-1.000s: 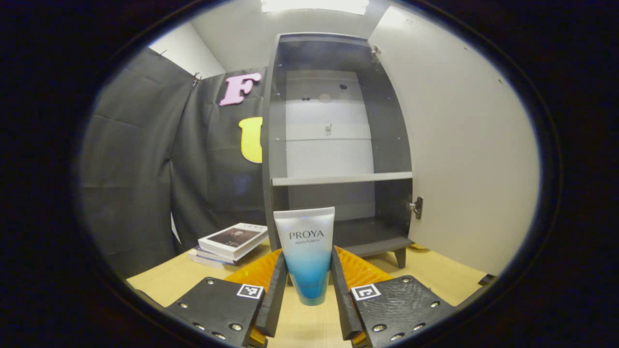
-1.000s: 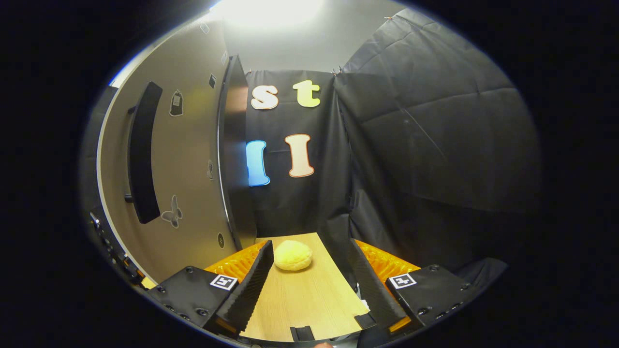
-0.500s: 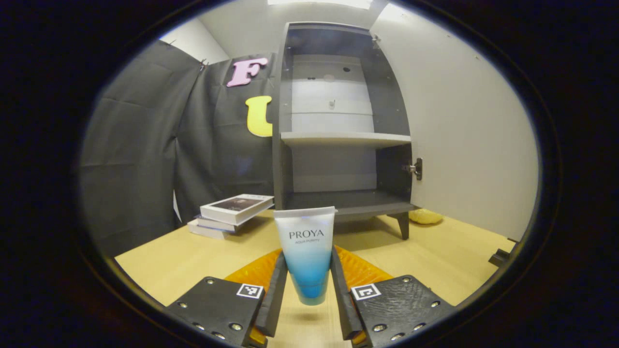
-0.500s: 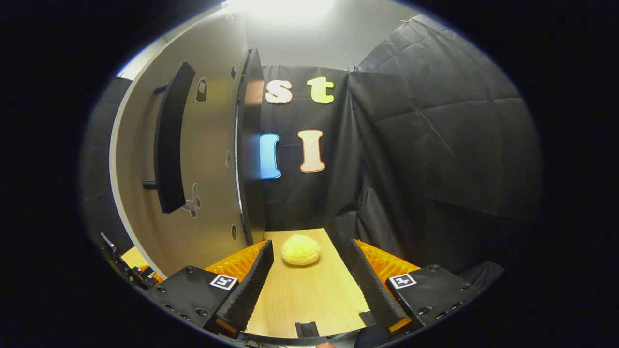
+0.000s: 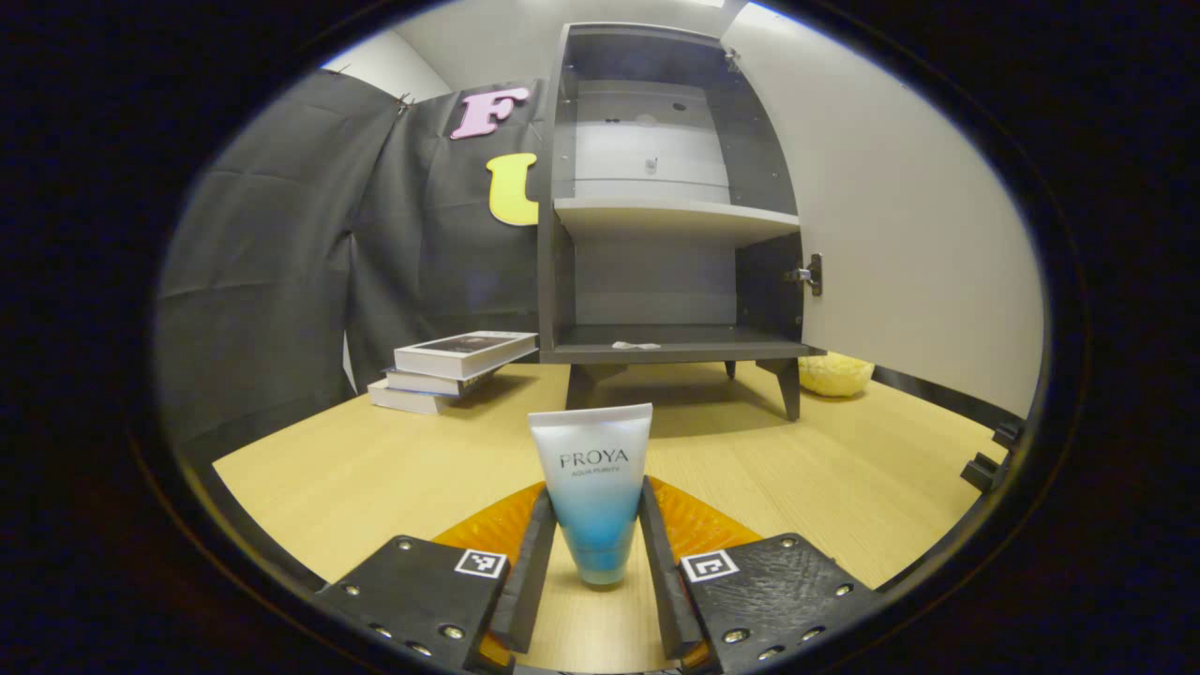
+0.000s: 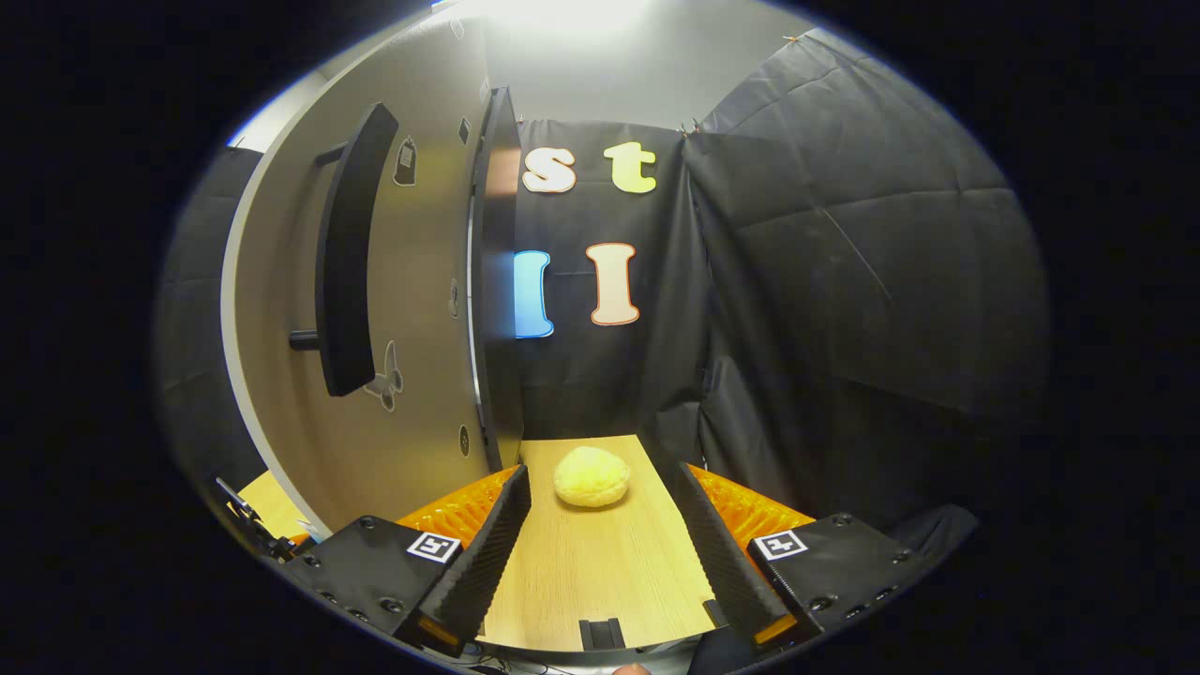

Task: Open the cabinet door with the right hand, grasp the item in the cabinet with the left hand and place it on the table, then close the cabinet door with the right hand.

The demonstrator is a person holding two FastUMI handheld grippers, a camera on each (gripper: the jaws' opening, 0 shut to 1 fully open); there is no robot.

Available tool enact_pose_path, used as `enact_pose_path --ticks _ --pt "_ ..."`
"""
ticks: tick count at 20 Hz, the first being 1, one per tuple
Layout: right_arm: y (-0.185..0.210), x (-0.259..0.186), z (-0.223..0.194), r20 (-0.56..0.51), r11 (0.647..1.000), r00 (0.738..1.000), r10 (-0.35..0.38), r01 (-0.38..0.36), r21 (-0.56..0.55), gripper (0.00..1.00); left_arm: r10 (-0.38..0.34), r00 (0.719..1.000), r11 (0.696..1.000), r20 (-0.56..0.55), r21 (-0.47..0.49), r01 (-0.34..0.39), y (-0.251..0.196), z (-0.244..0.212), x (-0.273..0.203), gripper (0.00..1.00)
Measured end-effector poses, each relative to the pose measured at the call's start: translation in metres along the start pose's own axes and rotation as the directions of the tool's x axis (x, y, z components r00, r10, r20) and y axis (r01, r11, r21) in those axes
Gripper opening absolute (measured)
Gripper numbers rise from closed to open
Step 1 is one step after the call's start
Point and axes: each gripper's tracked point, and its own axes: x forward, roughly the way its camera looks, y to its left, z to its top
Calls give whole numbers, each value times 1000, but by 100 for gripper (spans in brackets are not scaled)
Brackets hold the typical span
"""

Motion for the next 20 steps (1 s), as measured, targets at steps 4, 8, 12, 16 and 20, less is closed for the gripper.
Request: enact_pose_path --ticks 4,8,12,16,20 --pt "0 0 -1 -1 1000 1000 5 -5 9 98 -5 1000 1000 -28 5 5 -1 -3 1 48" --pt "-3 0 -3 3 1000 1000 6 -6 13 98 -1 999 1000 -39 4 1 -1 -3 1 56" --pt "-5 3 -1 6 999 1000 13 -14 30 98 12 998 1000 -54 6 -12 -4 2 -2 85" --pt "-7 7 12 39 998 999 35 -37 49 98 10 999 999 -33 33 -9 -5 29 -17 90" --pt "-4 12 30 75 990 995 72 -81 118 98 32 999 998 23 55 -33 0 73 -30 92"
